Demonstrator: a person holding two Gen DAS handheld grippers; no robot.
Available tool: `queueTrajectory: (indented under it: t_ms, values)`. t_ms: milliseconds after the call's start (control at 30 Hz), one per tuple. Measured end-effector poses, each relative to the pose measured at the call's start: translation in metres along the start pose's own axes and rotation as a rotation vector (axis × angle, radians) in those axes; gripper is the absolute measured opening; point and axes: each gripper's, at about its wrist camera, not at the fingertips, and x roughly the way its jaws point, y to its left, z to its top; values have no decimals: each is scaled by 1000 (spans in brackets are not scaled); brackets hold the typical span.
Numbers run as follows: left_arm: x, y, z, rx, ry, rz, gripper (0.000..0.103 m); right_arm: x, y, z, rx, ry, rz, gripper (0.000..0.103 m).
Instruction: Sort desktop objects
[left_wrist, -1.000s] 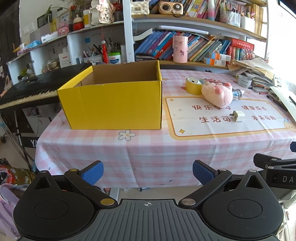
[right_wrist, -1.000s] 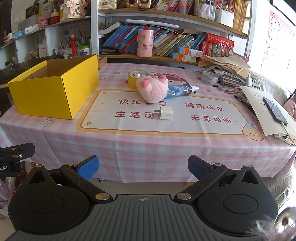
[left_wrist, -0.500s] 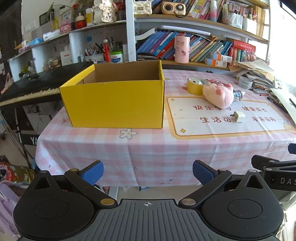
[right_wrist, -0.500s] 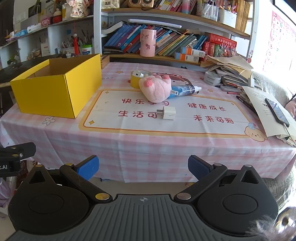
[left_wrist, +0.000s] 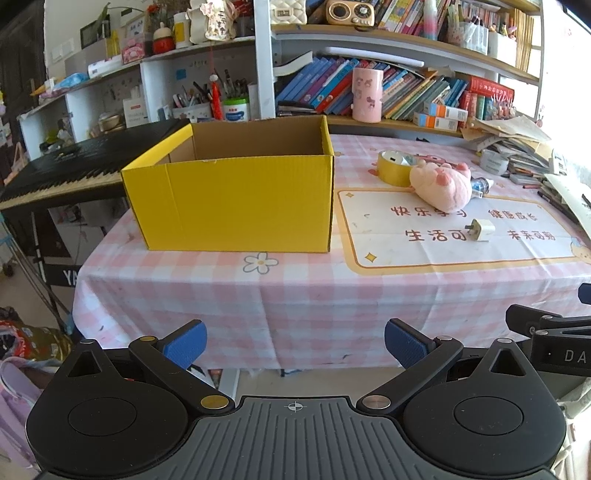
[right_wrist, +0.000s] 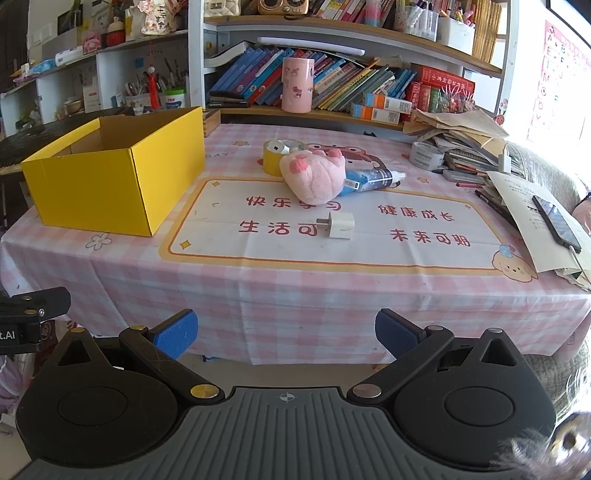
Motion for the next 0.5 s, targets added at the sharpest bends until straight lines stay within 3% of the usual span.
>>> queueTrajectory:
  t_ms: [500]
  values:
    - [1,-2,1,7,2,-3,103,2,-2,1,15,3,-6,103]
